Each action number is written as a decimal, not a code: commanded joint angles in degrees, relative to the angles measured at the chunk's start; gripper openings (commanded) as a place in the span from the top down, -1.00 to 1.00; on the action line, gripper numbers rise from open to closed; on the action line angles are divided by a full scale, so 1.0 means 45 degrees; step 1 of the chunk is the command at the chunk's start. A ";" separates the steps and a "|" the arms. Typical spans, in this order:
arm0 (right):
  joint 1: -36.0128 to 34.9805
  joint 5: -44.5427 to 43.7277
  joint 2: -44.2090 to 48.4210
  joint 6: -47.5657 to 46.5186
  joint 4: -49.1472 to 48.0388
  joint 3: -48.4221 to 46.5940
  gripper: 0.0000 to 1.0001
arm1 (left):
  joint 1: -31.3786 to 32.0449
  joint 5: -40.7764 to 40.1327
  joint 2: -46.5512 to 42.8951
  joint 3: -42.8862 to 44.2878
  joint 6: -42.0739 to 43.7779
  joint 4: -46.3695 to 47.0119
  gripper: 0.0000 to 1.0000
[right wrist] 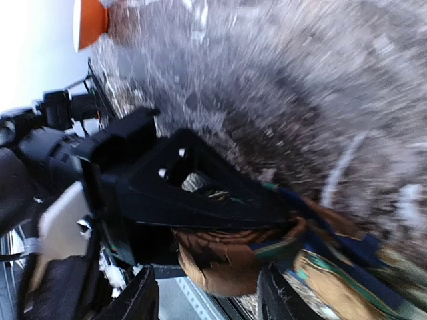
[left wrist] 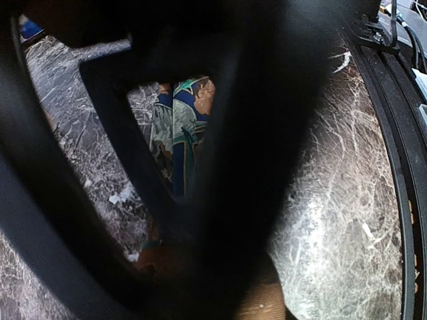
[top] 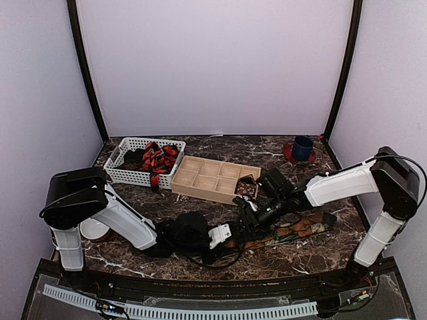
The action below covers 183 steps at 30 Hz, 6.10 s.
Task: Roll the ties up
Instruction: Roll the tie at the center of the board.
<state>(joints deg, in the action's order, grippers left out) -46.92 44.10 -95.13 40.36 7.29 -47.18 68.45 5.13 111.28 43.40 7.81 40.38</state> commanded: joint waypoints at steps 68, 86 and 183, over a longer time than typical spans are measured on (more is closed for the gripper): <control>0.0355 -0.0512 -0.0794 -0.0970 0.1653 -0.0401 0.82 | 0.0083 0.0184 0.0602 0.0627 -0.0207 -0.1561 0.25; 0.1192 -0.3680 -0.0549 -0.2731 0.3058 0.0938 1.00 | 0.0078 0.0689 0.0494 0.1581 -0.1290 -0.0895 -0.49; 0.2180 -0.2594 -0.0109 -0.2301 0.2890 0.1890 1.00 | -0.0055 0.0582 0.1267 0.2140 -0.1867 0.0943 -0.73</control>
<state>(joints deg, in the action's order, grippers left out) -36.91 38.94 -93.97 29.87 17.58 -40.71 68.27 4.93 115.61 50.48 -1.50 40.51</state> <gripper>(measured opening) 0.009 0.892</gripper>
